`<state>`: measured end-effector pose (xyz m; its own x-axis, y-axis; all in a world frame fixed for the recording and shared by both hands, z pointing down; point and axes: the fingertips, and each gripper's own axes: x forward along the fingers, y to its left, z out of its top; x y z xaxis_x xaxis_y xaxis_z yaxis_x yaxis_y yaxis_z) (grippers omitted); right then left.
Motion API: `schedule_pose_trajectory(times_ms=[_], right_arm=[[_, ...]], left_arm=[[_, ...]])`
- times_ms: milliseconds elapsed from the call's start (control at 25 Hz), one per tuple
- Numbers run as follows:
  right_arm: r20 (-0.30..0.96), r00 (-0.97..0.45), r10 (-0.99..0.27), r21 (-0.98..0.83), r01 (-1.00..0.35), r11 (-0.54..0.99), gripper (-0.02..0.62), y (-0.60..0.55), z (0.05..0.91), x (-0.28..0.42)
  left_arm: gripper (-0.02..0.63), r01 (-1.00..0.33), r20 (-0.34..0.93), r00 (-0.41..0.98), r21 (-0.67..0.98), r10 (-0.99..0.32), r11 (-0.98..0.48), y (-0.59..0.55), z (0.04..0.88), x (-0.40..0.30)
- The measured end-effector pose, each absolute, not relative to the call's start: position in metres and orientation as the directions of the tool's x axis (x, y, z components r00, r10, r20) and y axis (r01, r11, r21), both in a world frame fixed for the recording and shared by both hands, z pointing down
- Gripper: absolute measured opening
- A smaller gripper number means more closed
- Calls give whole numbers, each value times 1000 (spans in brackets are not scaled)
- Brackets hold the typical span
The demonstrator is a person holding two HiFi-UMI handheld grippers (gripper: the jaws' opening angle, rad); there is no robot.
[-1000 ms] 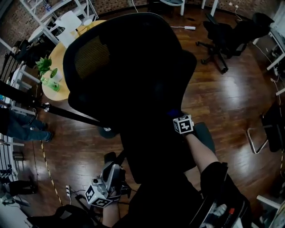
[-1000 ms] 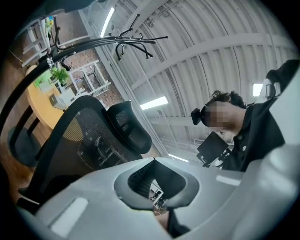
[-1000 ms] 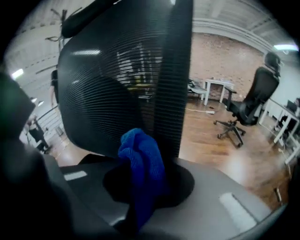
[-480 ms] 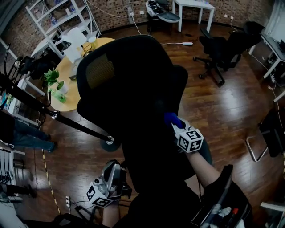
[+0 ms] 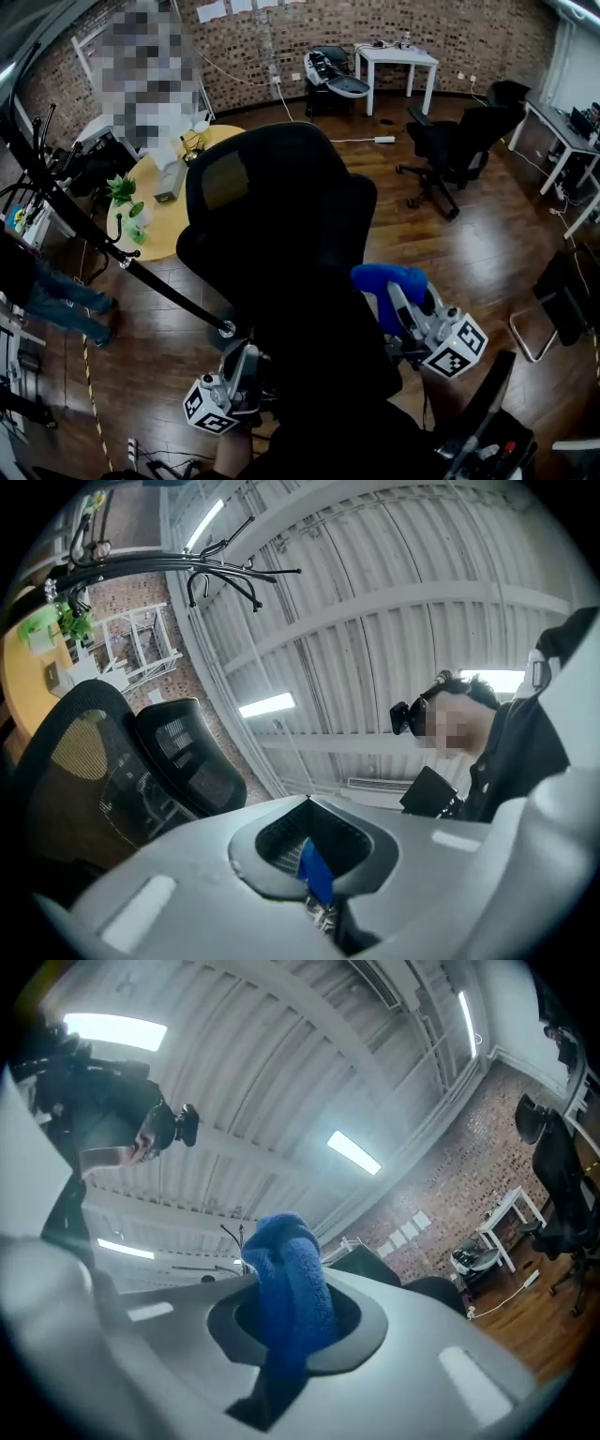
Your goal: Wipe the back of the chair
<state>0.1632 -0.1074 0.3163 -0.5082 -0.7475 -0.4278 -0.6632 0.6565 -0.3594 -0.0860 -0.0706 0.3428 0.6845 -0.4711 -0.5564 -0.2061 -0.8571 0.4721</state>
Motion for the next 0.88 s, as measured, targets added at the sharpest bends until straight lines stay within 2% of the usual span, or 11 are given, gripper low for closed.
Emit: schedule_pose_trajectory(times_ms=[880], right_arm=[[-435, -560, -705, -390, -589, 708, 35, -79, 319, 135]], left_arm=[[2, -209, -615, 634, 448, -469, -869, -43, 325, -90]])
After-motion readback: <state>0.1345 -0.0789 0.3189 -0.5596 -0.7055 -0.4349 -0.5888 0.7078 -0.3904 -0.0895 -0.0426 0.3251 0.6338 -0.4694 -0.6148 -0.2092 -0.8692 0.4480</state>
